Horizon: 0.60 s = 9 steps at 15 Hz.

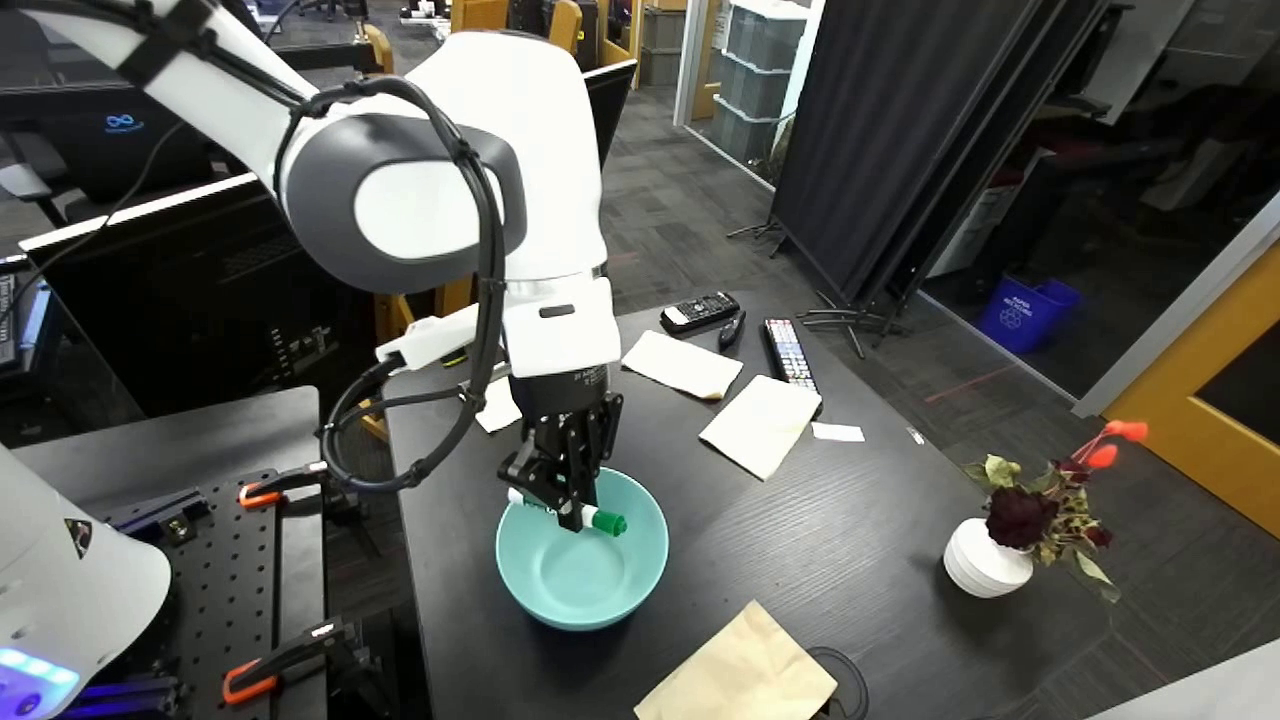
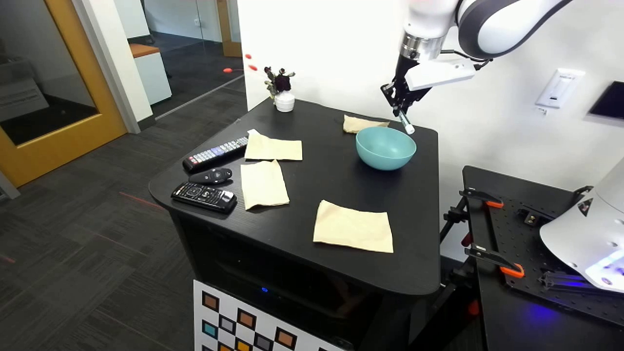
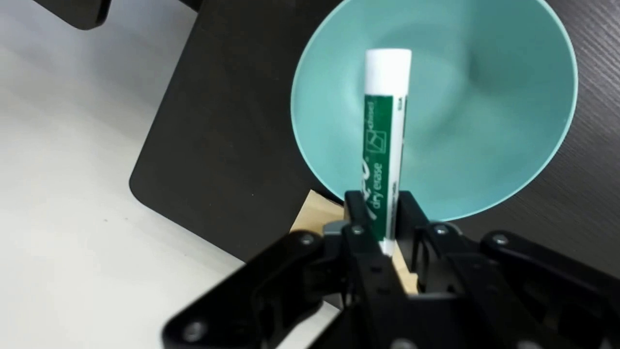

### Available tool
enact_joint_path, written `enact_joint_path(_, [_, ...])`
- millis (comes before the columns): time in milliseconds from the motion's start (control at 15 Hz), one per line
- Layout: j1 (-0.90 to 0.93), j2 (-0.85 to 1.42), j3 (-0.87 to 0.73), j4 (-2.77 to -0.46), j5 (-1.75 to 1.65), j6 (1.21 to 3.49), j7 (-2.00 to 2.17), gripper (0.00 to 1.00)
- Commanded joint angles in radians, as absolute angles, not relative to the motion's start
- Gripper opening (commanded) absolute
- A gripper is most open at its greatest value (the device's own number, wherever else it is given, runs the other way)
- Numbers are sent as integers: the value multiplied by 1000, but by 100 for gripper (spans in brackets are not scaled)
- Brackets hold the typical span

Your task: Put the green marker in the bowl

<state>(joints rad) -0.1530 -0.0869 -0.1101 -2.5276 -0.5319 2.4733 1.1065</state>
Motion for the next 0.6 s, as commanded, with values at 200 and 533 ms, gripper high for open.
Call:
enact_joint_path(200, [-147,4,-102,-2509,-595,2562,1220,5])
enact_joint_path(533, [-122,39,-109,-2498,-602,2558,1239,51])
